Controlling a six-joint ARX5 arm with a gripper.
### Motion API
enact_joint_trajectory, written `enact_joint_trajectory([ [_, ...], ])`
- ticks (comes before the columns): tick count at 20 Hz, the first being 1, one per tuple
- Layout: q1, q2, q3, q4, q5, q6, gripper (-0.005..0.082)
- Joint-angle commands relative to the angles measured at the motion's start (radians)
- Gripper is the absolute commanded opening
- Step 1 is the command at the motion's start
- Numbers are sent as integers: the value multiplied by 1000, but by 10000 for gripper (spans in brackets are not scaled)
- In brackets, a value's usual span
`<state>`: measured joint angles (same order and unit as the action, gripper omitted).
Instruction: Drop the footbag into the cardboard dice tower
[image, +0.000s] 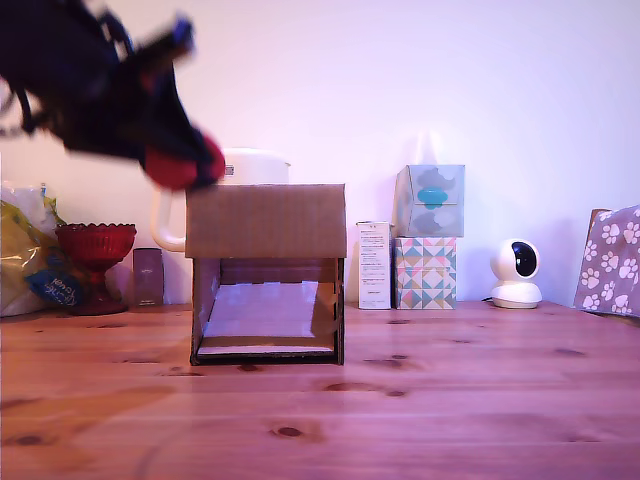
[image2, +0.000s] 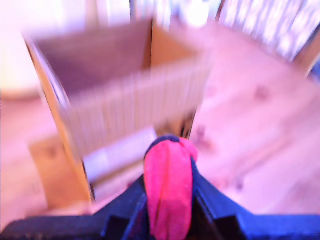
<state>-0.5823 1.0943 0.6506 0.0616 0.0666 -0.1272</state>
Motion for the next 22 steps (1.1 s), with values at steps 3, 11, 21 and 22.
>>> enact_joint_trajectory([
  [3, -2, 12, -11, 220, -23, 5, 64],
  [11, 29, 213, 127, 417, -22, 60, 64],
  [21, 95, 595, 686, -152, 44, 86, 79],
  [22, 102, 620, 724, -195, 47, 92, 79],
])
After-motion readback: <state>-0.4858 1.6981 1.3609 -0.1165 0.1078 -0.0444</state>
